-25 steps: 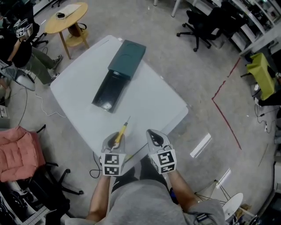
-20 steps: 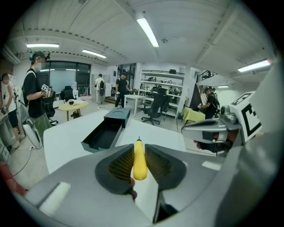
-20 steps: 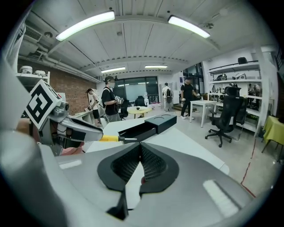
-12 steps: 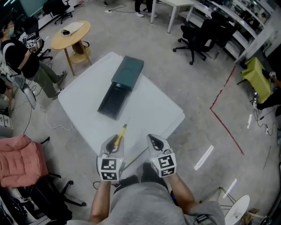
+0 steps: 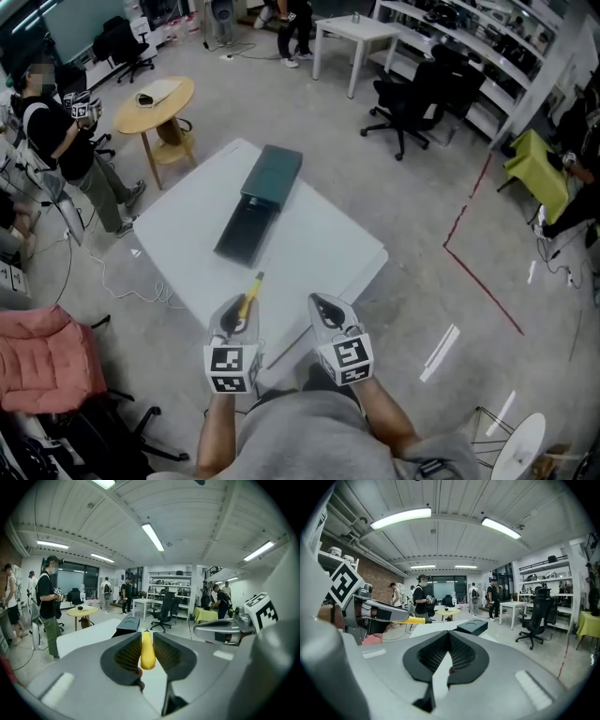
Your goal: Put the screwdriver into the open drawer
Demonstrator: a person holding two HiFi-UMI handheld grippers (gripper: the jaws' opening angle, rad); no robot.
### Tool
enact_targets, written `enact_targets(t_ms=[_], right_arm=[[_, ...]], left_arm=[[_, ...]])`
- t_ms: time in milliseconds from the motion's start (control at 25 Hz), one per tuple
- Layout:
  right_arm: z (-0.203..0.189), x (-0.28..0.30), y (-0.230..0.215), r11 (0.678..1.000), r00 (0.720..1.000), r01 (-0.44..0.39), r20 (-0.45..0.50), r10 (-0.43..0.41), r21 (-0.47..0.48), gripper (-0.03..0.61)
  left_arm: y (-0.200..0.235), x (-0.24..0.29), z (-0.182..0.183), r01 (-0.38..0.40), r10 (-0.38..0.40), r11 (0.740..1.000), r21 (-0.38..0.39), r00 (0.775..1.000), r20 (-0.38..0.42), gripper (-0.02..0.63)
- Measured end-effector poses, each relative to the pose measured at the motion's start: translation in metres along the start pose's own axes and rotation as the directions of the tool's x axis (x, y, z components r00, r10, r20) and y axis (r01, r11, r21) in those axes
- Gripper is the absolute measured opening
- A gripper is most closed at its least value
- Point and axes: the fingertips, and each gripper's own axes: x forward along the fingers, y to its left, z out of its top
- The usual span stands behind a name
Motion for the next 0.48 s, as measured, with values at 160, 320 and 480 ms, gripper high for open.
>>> enact_targets(t_ms=[160, 320, 480], right_arm=[[0.013, -0.008, 0.013, 1.000, 0.999, 0.006, 0.034, -0.006, -0.013, 0.003], [0.020, -0.016, 0.018, 1.000, 0.998, 0.016, 0.055, -0.015, -0.018, 0.003], [0.022, -0.018, 0.025, 1.000, 0.998, 0.020, 0.062, -0.019, -0.020, 0.003]], left_arm=[[0.003, -0.017, 0.009, -0.002, 0.002, 1.000, 0.001, 0.999, 0.035, 0.081], [0.002, -0.027, 0.017, -0.001, 0.000, 1.000, 0.013, 0.998, 0.056, 0.081], [0.002, -0.034, 0.020, 0.004, -0.006, 1.000, 0.018, 0.997, 0.071, 0.081]])
